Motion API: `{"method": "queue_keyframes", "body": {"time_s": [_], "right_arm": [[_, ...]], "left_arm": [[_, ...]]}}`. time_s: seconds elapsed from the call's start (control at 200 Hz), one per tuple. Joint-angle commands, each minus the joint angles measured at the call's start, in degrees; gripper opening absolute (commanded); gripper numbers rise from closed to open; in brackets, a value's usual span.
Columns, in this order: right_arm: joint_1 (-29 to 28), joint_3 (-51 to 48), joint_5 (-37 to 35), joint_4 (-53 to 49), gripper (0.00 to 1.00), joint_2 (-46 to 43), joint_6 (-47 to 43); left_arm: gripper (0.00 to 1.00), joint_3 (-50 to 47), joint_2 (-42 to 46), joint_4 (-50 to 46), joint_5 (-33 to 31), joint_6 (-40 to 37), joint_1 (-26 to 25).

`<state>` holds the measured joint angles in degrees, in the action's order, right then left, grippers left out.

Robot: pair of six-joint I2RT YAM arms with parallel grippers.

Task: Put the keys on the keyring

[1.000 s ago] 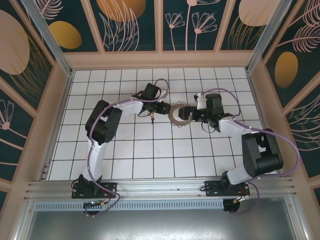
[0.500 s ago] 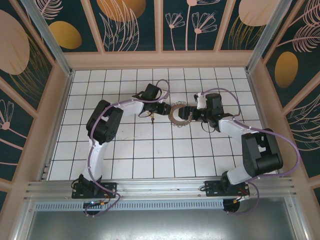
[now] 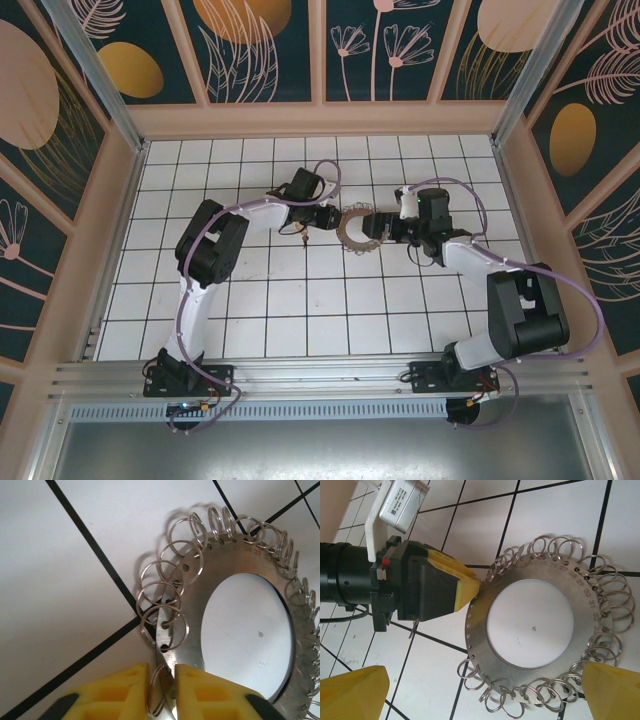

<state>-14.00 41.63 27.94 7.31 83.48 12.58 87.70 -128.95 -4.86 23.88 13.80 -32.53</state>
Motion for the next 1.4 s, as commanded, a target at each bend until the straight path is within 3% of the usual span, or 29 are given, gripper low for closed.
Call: {"method": "queue_keyframes", "body": {"time_s": [0.0,0.215,0.425,0.676,1.051,1.211,1.311,1.391], "right_arm": [[0.8,-0.8,-0.8,1.0,0.99,-1.9,-0.2],[1.4,-1.5,-1.1,1.0,0.99,-3.4,-0.6],[1.6,-3.7,1.3,1.4,0.95,-8.2,-2.1],[0.2,-7.6,9.4,8.1,0.66,-20.8,-0.5],[-7.7,-1.0,9.7,2.1,0.52,-30.5,-7.4],[-10.0,2.0,11.2,0.2,0.44,-32.8,-10.9],[-10.3,3.5,13.2,0.0,0.34,-33.6,-13.0],[-10.4,4.7,16.4,0.2,0.32,-33.4,-14.6]], "left_arm": [[0.15,0.1,-0.3,0.5,2.3,0.3,-0.7],[0.0,-3.6,3.9,1.9,3.0,1.0,-0.7],[0.0,-7.5,11.7,0.6,3.2,-1.0,-0.7],[0.0,-11.8,26.4,-2.5,8.0,-8.5,-1.0],[0.0,-11.4,44.6,-8.7,19.8,-20.6,-1.2],[0.0,-9.5,47.7,-12.2,22.9,-22.8,-1.1],[0.0,-9.0,48.7,-14.2,24.2,-24.0,-1.4],[0.0,-9.1,49.4,-14.1,26.0,-24.2,-1.7]]}}
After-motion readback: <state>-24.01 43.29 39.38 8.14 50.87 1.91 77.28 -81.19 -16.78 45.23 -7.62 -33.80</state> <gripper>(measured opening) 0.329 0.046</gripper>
